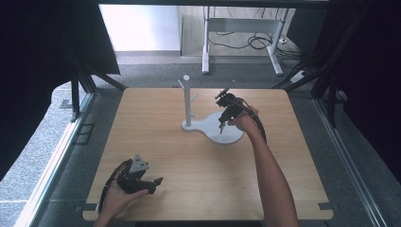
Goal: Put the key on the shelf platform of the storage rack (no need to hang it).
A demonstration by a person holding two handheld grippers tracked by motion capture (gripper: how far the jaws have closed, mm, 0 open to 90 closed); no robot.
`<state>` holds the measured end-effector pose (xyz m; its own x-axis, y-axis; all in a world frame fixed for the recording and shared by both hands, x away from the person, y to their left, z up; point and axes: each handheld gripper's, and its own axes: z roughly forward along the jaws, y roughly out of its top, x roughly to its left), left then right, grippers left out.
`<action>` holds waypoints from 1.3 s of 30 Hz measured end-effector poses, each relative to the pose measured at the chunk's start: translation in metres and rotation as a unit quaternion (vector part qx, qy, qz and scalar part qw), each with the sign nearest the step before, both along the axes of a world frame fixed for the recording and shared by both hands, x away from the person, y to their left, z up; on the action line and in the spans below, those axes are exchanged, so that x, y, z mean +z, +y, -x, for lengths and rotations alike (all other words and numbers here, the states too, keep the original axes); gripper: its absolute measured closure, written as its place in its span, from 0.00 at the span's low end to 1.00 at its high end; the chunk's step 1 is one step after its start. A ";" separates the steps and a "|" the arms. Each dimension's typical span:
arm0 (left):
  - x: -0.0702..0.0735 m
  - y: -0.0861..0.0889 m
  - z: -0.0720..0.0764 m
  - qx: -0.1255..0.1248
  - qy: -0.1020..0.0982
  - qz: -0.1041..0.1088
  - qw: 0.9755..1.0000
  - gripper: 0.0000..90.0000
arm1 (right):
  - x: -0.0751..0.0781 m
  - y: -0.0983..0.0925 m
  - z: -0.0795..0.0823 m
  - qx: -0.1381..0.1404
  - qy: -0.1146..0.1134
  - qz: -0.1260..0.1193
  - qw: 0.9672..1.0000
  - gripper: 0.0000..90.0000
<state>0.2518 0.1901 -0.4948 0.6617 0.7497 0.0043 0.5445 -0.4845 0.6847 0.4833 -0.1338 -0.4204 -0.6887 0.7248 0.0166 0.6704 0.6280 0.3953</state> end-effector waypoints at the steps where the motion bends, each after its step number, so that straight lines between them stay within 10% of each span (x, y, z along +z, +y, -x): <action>1: 0.000 0.000 0.000 0.000 0.000 0.000 1.000 0.24 | -0.002 0.000 -0.001 -0.001 0.001 0.002 1.000 1.00; 39: 0.001 0.001 0.000 0.002 -0.002 0.003 1.000 0.24 | -0.042 0.001 -0.025 -0.048 -0.003 -0.007 0.999 0.99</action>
